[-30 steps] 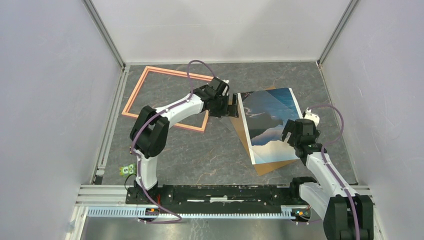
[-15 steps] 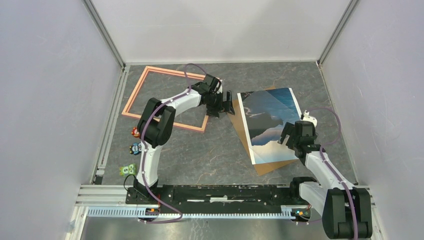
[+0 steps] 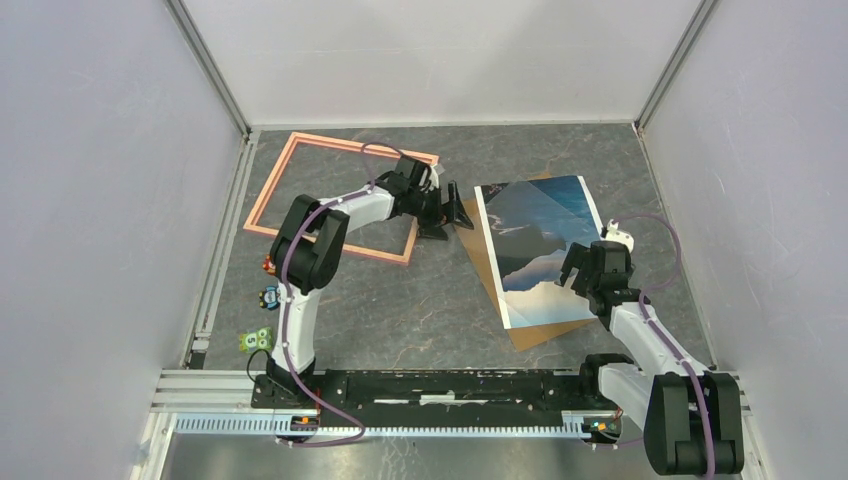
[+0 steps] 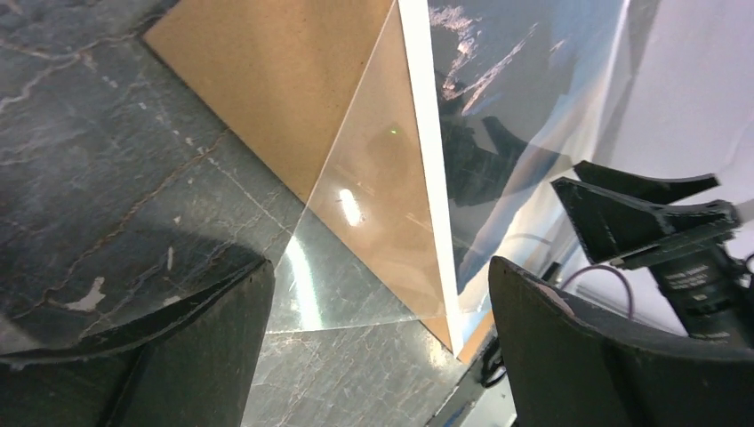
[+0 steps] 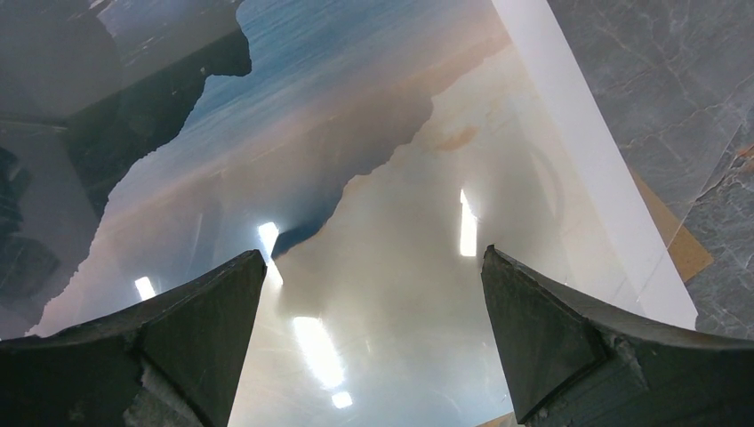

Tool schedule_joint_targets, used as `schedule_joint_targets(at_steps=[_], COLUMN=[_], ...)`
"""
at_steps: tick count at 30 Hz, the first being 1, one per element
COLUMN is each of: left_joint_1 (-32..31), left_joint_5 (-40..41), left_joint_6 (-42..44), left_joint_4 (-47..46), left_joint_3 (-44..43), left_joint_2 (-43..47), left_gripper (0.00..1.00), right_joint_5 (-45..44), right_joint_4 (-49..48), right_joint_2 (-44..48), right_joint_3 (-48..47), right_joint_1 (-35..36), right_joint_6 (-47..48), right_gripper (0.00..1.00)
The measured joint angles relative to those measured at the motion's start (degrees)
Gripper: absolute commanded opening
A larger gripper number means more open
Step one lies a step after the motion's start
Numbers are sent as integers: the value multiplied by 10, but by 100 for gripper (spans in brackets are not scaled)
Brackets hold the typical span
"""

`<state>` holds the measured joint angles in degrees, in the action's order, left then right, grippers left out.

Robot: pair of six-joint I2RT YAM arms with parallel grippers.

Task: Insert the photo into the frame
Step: Move the photo frame item to the center of the board.

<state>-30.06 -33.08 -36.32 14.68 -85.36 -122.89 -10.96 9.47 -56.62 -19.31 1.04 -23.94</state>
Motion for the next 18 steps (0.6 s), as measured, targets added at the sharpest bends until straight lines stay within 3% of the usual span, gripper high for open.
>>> schedule_joint_targets(at_steps=[3,7,18], left_joint_1=[15,24,11], left_joint_5=[-35,-51,12], left_joint_6=[-40,-68,-35], left_joint_4=[-49,-90,-47], left_joint_3=[28,55,52], left_joint_2=[0,5,25], left_gripper=[92,97,99], right_joint_5=[2,5,-62], right_joint_4=[-3,-10,41], right_joint_2=[0,0,13], right_joint_3=[1,3,2], right_joint_1=[0,0,-17], right_joint_6=[2,2,-1], right_gripper=[98,98,98])
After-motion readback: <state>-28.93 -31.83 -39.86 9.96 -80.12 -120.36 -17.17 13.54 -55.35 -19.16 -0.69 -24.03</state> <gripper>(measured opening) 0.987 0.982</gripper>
